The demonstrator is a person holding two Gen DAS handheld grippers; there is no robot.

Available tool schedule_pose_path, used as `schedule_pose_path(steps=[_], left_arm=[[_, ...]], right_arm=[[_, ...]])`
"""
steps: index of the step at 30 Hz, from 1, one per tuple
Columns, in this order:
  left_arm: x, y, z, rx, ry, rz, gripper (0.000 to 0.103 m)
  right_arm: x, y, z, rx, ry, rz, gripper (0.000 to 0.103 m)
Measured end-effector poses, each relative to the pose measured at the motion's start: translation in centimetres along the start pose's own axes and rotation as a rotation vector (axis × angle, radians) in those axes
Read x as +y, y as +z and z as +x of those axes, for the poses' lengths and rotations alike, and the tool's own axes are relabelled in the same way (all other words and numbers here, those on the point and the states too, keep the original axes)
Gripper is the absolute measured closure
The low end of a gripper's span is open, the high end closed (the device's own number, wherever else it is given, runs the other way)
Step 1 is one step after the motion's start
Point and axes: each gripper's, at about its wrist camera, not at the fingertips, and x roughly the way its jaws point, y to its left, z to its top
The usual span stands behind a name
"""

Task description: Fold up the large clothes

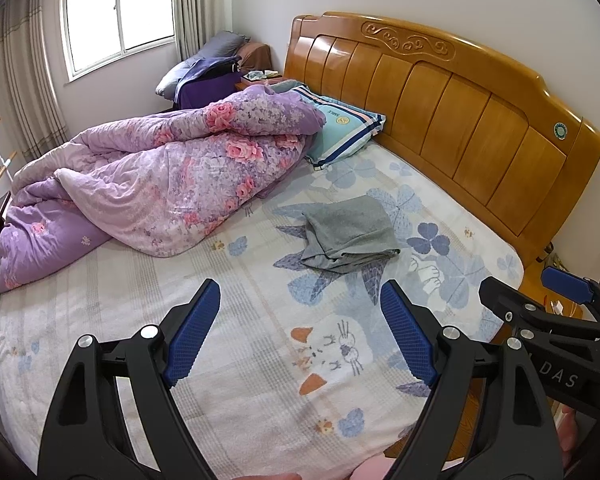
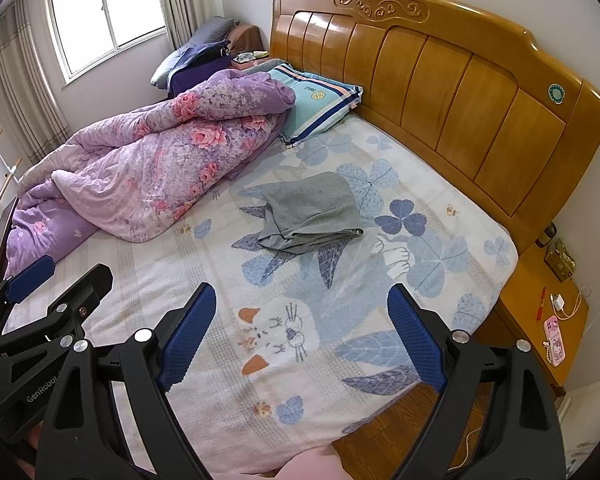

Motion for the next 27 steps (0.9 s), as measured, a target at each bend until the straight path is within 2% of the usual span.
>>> schedule_pose_path(steps=[17,21,27], left_arm=[[-0.2,-0.1,0.1,0.001,-0.002,0.011,0.022],[-0.1,-0.5,-0.1,0.0,-0.031,0.013,0.026],[0.0,-0.6,-0.1,0.008,-0.008,0.032,0.025]], right_arm=[[0.2,-0.3,0.1,0.009,0.0,0.002,0.019],[0.3,-0.6,0.1,0.004,0.003,0.0,0.019],[0.4,-0.8,0.1,0.006,0.001,-0.001,0.019]])
